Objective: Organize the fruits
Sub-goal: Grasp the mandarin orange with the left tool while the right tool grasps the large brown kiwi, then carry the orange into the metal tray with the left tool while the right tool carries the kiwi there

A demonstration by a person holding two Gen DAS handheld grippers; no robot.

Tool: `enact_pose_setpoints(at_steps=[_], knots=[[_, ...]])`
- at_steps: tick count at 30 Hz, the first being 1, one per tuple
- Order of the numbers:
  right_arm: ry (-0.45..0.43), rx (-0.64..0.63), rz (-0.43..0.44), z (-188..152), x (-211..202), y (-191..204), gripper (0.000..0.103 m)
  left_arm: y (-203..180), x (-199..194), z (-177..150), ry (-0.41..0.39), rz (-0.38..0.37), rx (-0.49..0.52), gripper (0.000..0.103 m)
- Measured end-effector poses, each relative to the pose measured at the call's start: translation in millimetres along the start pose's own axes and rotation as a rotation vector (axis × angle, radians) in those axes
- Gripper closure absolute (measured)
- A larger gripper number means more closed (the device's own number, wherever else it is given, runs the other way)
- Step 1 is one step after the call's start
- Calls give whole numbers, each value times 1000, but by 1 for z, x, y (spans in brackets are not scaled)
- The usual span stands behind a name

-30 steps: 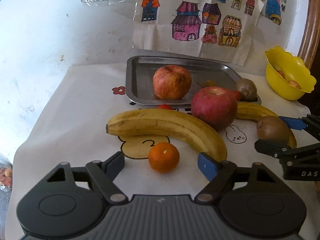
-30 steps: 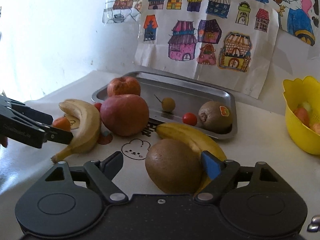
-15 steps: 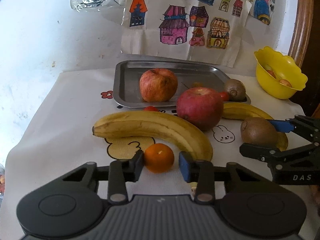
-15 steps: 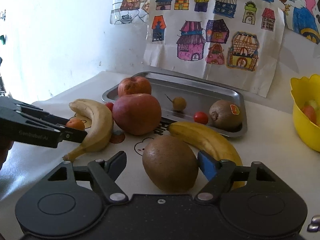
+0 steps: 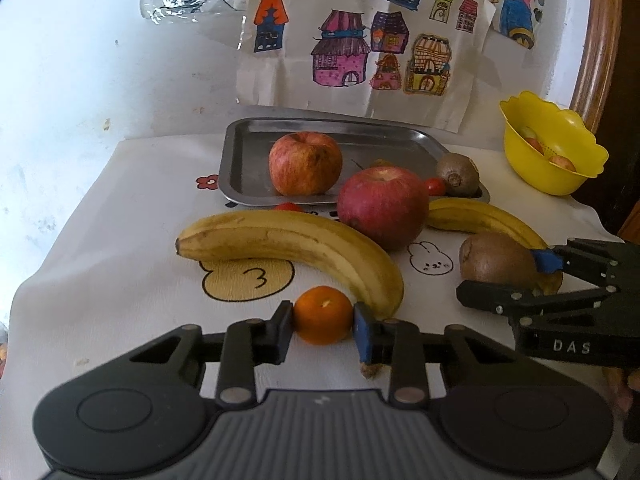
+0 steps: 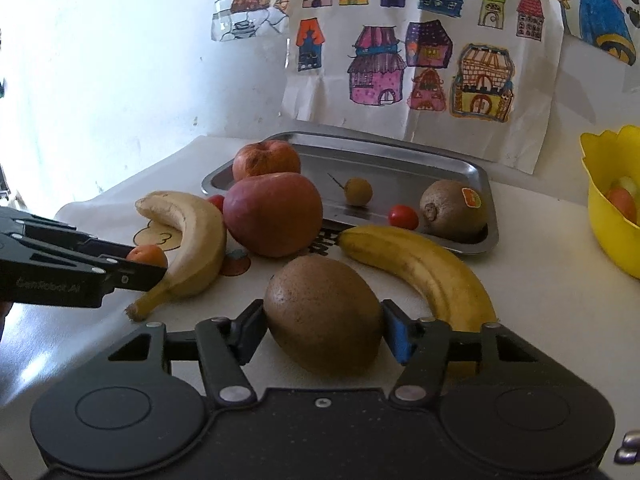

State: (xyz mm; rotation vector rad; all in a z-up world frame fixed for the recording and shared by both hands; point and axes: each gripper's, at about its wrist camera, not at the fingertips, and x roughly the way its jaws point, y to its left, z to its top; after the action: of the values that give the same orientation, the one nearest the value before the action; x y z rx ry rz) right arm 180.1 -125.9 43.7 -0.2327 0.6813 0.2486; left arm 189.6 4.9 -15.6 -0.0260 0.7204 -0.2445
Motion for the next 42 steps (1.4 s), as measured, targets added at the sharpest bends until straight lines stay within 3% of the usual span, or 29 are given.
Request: enact_pose_setpoints(at_steps=[15, 29, 42], knots=[[0, 10, 74, -16, -26, 12, 41, -8, -26, -5, -26, 15, -13, 69], [-43, 33, 63, -16, -47, 8, 41, -28, -43, 9, -90, -6, 16, 69], [-79, 56, 33, -12, -61, -4, 41, -41, -36, 19, -115, -27, 32, 69]])
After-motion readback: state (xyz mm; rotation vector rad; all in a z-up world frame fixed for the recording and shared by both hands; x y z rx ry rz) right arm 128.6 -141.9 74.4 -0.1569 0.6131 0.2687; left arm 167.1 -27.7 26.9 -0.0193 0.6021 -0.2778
